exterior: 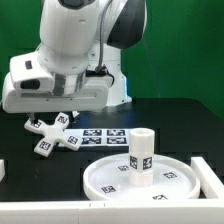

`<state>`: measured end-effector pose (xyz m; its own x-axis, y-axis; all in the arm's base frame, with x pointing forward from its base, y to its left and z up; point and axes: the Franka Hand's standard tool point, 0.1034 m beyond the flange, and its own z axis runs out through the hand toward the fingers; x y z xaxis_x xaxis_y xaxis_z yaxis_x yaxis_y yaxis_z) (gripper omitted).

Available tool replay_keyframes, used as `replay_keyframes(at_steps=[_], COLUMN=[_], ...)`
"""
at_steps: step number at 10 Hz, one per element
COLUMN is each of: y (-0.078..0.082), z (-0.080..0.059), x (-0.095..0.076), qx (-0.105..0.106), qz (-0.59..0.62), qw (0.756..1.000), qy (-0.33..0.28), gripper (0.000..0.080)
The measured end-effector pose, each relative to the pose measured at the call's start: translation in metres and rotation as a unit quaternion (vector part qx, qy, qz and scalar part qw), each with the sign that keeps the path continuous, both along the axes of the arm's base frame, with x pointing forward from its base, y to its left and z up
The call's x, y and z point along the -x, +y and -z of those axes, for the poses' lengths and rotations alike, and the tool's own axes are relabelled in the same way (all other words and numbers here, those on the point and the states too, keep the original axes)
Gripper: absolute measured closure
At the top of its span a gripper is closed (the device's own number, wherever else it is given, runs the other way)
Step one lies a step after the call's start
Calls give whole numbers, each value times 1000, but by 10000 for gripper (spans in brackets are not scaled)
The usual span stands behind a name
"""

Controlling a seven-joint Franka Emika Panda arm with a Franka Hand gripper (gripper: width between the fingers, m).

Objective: Assemble round table

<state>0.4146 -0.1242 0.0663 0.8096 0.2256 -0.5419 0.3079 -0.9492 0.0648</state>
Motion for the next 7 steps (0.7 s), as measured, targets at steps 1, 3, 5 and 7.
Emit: replay_keyframes(at_steps=[1, 3, 5, 7], y=[0, -1, 0, 7], z=[0, 2, 13, 22], x=[0, 2, 18, 29], qx=[0, -2, 4, 17], qz=[0, -5, 4, 19], qw=[1000, 1000, 1000, 1000], qy=[-2, 1, 8, 5], gripper=[150, 150, 150, 150])
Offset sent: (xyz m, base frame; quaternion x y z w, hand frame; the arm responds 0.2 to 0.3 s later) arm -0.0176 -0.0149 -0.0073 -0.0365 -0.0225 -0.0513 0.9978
